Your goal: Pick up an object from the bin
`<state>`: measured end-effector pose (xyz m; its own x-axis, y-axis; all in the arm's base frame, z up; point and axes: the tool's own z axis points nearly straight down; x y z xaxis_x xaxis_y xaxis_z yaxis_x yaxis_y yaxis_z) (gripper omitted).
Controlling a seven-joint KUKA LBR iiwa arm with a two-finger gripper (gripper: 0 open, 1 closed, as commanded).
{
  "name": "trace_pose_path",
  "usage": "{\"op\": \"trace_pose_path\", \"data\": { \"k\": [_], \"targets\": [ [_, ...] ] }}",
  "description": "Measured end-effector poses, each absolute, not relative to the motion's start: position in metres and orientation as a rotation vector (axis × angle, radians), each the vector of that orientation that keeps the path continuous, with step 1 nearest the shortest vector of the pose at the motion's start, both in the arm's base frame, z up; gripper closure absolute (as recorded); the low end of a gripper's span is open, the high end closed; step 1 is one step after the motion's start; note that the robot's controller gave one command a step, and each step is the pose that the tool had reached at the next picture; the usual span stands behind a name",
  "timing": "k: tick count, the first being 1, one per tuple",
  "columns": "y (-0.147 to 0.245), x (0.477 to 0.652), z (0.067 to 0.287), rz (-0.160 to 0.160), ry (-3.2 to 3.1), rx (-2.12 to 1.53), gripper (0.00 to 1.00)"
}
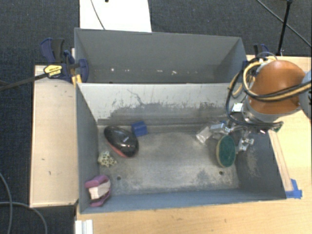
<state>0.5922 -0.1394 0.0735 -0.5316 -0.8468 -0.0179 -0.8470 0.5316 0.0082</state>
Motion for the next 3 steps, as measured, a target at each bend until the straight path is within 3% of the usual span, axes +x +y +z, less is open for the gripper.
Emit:
{"op": "trace_pose_path", "data": {
  "k": [1, 2, 3],
  "targets": [
    [-0.139, 0.594, 0.075, 0.021, 2.739, -1.504, 1.00],
    [-0.119, 0.559, 0.193, -0.007, 2.729, -1.540, 1.00],
    [-0.121, 0.545, 0.294, -0.011, 2.691, -1.604, 1.00]
  ]
}}
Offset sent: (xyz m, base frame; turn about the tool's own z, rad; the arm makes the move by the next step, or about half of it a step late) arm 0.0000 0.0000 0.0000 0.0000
